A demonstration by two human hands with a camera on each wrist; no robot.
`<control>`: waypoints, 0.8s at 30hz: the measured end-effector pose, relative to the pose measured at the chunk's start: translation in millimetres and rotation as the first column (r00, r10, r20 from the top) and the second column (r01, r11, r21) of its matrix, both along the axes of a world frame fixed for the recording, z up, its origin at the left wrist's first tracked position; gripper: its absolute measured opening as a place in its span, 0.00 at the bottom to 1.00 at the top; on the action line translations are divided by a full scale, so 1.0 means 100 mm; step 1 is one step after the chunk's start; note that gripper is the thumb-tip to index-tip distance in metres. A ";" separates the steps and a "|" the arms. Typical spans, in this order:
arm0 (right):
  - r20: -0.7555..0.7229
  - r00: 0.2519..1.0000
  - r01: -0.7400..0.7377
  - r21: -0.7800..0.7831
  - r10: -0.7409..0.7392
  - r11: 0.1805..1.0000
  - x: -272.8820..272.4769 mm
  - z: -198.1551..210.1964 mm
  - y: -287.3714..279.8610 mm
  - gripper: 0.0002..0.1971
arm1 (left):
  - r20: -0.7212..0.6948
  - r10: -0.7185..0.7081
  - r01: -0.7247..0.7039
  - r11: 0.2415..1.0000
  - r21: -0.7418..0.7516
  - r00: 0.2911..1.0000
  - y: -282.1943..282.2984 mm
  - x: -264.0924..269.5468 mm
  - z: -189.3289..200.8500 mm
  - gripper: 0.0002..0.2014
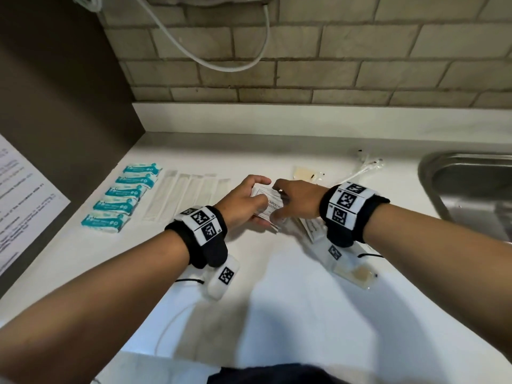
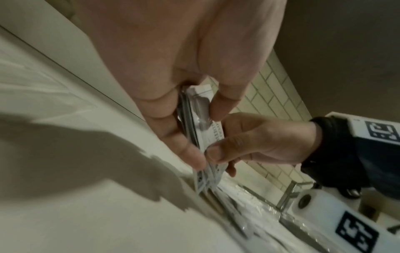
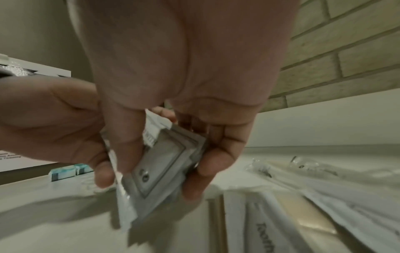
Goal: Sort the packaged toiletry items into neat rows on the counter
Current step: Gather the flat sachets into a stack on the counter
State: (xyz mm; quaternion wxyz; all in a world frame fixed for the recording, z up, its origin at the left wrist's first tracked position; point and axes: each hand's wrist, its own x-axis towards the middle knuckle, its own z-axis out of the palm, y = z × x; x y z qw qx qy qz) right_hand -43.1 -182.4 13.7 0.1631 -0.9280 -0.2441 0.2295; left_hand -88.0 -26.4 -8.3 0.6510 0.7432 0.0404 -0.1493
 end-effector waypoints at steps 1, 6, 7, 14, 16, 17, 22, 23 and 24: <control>0.006 1.000 -0.023 -0.022 0.023 0.999 -0.04 -0.01 0.03 0.19 | 0.008 -0.022 0.022 1.000 0.015 1.000 0.03 -0.05 -0.02 0.21; 0.167 0.978 -0.097 -0.169 0.125 0.981 -0.24 -0.09 0.10 0.09 | 0.180 -0.254 0.152 0.884 0.441 0.950 0.28 -0.13 -0.05 0.12; 0.224 0.962 -0.116 -0.187 0.158 0.975 -0.28 -0.11 0.12 0.08 | 0.189 -0.299 0.157 0.830 0.536 0.935 0.33 -0.13 -0.02 0.12; 0.327 0.931 -0.095 -0.217 0.164 0.971 -0.49 -0.33 0.26 0.17 | -0.046 -0.507 0.228 0.303 0.925 0.861 0.27 -0.25 -0.05 0.09; 0.266 0.959 -0.044 -0.195 0.096 0.980 -0.53 -0.41 0.30 0.17 | -0.091 -0.483 0.268 0.312 0.911 0.871 0.20 -0.28 -0.14 0.11; 0.244 0.967 -0.032 -0.182 0.076 0.983 -0.53 -0.44 0.31 0.17 | -0.101 -0.478 0.278 0.315 0.907 0.873 0.17 -0.30 -0.17 0.13; 0.183 0.982 -0.014 -0.159 0.043 0.987 -0.55 -0.46 0.26 0.19 | -0.071 -0.504 0.303 0.395 0.867 0.861 0.20 -0.32 -0.25 0.20; 0.183 0.983 -0.008 -0.153 0.036 0.988 -0.55 -0.46 0.25 0.18 | -0.070 -0.505 0.322 0.433 0.842 0.860 0.23 -0.32 -0.24 0.21; 0.180 0.983 -0.010 -0.149 0.037 0.989 -0.55 -0.45 0.23 0.17 | -0.062 -0.502 0.332 0.468 0.819 0.863 0.26 -0.32 -0.23 0.22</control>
